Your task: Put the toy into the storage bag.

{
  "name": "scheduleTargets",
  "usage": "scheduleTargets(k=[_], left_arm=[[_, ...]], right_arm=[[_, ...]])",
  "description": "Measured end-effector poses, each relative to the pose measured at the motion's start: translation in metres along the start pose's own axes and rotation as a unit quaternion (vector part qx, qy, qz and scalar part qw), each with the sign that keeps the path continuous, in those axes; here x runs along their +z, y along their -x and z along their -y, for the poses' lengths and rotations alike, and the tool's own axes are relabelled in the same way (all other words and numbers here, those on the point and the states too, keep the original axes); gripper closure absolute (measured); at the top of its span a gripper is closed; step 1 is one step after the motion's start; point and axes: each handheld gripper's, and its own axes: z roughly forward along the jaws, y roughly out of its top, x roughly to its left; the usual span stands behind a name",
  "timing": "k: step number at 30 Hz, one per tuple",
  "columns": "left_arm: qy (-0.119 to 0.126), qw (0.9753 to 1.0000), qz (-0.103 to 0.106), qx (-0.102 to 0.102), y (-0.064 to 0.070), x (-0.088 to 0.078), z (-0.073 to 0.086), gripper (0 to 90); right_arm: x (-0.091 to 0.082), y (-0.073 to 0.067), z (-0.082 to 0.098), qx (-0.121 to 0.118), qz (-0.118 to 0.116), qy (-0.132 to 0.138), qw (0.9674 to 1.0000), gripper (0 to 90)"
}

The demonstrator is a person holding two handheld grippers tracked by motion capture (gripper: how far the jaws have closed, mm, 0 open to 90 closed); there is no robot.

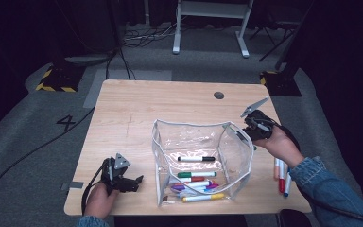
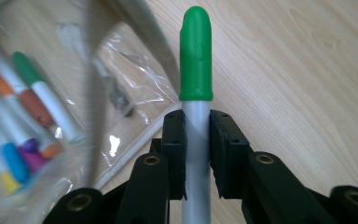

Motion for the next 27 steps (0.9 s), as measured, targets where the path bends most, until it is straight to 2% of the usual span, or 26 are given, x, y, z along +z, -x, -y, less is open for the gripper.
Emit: scheduleTargets(k=[4, 10, 15, 21, 27], left_arm=[[0.000, 1.0000, 0.000, 0.000, 0.000, 0.000, 0.000, 0.0], [0.000, 1.0000, 0.000, 0.000, 0.000, 0.000, 0.000, 0.0], [0.000, 1.0000, 0.000, 0.000, 0.000, 0.000, 0.000, 0.0], [-0.003, 1.0000, 0.001, -0.002, 0.000, 0.000, 0.000, 0.0], [-0.003, 1.0000, 0.001, -0.002, 0.000, 0.000, 0.000, 0.0]], right_arm=[[-0.022, -0.011, -0.007, -0.023, 0.009, 0.016, 0.9996, 76.9], [-0.052, -0.017, -0.015, -0.040, 0.022, 0.031, 0.9985, 76.9], [-0.080, -0.030, -0.024, -0.058, 0.021, 0.049, 0.9969, 76.9], [-0.103, -0.056, -0.033, -0.092, 0.003, 0.060, 0.9939, 76.9], [-0.107, -0.089, -0.041, -0.135, -0.027, 0.059, 0.9887, 76.9]])
